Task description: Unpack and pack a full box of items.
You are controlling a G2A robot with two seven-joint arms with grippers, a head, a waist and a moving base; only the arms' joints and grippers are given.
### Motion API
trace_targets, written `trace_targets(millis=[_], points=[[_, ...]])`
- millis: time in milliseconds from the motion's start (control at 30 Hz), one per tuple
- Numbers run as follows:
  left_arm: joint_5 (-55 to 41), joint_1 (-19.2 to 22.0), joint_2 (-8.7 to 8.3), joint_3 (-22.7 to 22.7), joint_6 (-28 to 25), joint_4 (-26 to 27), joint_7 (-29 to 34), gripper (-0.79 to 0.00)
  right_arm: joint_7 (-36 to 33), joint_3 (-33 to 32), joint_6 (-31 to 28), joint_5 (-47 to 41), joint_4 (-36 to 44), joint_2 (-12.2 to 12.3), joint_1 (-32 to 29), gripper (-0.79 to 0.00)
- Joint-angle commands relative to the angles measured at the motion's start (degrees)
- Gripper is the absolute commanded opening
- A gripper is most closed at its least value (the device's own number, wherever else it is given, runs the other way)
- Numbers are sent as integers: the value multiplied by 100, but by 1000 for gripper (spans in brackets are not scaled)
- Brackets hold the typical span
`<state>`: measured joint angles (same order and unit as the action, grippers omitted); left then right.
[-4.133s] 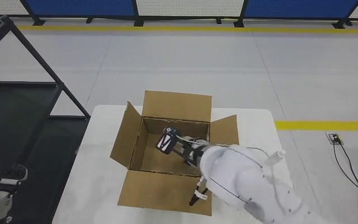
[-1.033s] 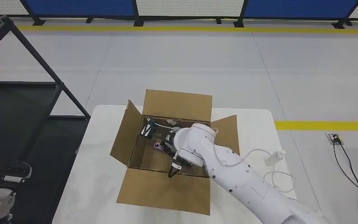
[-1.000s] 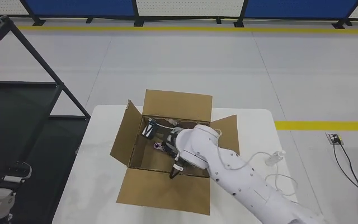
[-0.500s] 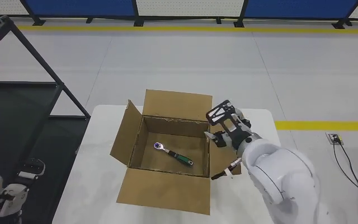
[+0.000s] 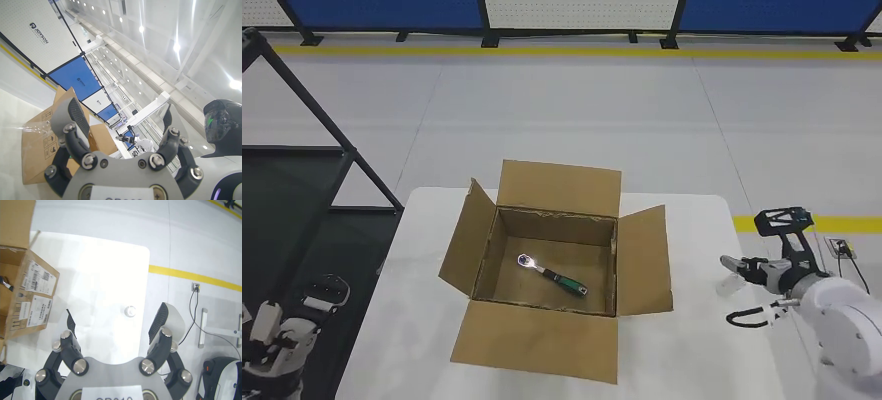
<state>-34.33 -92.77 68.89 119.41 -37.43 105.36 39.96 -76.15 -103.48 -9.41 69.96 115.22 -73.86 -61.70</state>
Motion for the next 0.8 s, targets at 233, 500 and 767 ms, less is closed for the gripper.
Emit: trace_targets(millis=[233, 500, 767], points=[[211, -77, 6, -71, -13, 172, -144, 0, 133, 135, 292, 145, -2091, 89, 757, 0], [315, -144, 15, -60, -40, 141, -342, 0, -148, 245, -1, 26, -3104, 193, 1365, -15], [389, -98, 14, -162, -20, 157, -414, 0, -582, 431, -7, 42, -3555, 274, 1632, -203]])
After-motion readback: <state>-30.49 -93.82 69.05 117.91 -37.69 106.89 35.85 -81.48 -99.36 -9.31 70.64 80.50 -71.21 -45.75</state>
